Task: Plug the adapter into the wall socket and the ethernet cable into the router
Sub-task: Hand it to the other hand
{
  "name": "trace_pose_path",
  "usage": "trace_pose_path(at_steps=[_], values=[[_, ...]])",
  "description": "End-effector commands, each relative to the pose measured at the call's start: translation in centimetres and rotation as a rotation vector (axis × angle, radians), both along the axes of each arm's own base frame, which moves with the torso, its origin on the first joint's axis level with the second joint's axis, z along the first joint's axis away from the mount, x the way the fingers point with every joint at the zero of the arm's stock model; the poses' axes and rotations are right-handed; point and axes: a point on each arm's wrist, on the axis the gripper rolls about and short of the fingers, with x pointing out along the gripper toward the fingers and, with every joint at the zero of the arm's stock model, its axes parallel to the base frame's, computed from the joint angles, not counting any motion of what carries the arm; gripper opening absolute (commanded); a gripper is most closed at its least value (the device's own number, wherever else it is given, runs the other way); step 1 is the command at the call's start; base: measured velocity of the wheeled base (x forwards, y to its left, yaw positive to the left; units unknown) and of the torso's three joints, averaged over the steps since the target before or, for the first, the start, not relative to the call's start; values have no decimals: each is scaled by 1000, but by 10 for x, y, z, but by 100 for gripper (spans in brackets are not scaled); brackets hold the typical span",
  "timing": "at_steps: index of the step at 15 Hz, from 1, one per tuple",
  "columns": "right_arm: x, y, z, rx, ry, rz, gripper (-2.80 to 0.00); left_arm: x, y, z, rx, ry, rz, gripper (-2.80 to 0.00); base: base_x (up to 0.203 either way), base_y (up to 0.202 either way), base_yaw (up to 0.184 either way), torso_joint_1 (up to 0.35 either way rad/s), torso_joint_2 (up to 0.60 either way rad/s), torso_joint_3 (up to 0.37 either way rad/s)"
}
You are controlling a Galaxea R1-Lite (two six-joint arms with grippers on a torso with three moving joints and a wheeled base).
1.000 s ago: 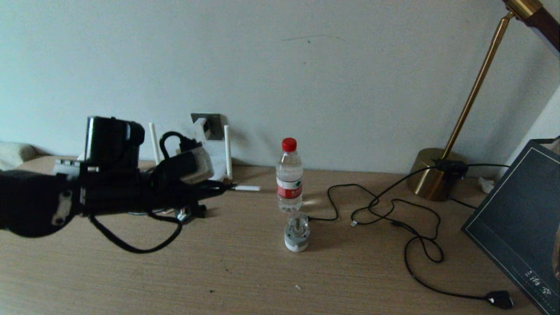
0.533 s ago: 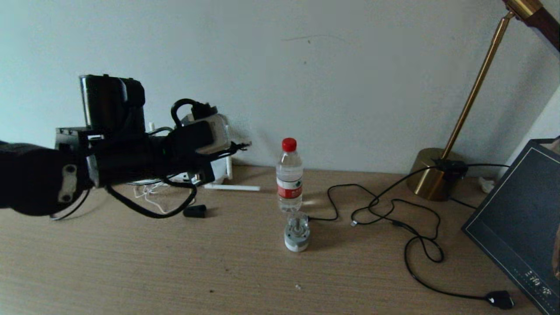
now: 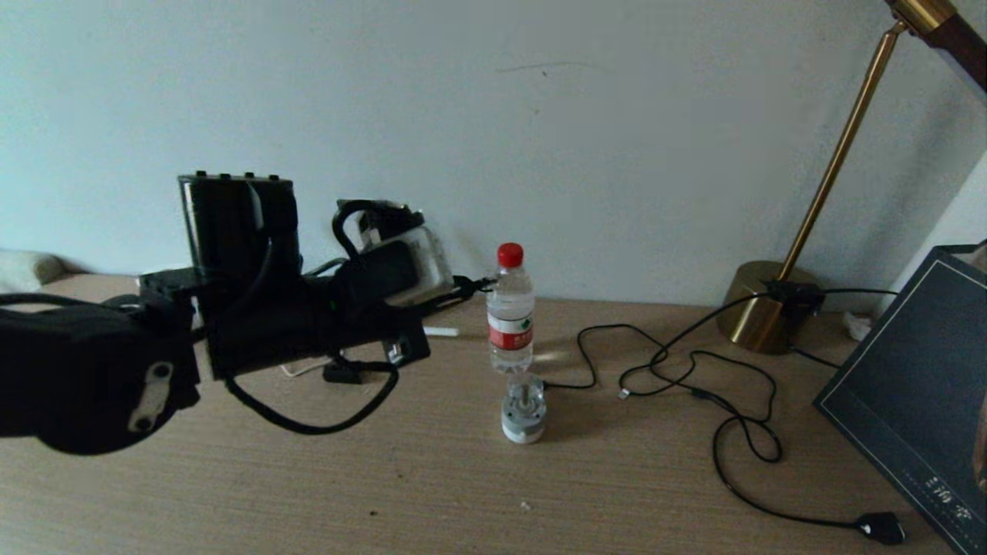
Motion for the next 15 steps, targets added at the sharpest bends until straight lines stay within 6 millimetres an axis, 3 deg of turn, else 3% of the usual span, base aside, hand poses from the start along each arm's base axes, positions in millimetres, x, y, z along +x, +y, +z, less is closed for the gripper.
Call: trace_pose_path(at_steps=[1, 4, 7, 10, 15], values=[[58, 4, 19, 37, 219, 160, 0, -11, -10, 4, -9, -15, -53, -280, 0, 0, 0, 0, 0, 0], [120, 10, 32, 118, 368, 347, 0, -24, -20, 6, -14, -28, -107, -280, 0, 0, 0, 0, 0, 0], [163, 31, 38, 152, 374, 518, 0, -36, -36, 9, -25, -43, -167, -280, 0, 0, 0, 0, 0, 0], [189, 65, 39, 141, 383, 669, 0, -42, -42, 9, -27, -47, -196, -280, 0, 0, 0, 0, 0, 0], [205, 119, 46, 97, 319, 748, 0, -56, -56, 7, -25, -39, -261, -280, 0, 0, 0, 0, 0, 0]])
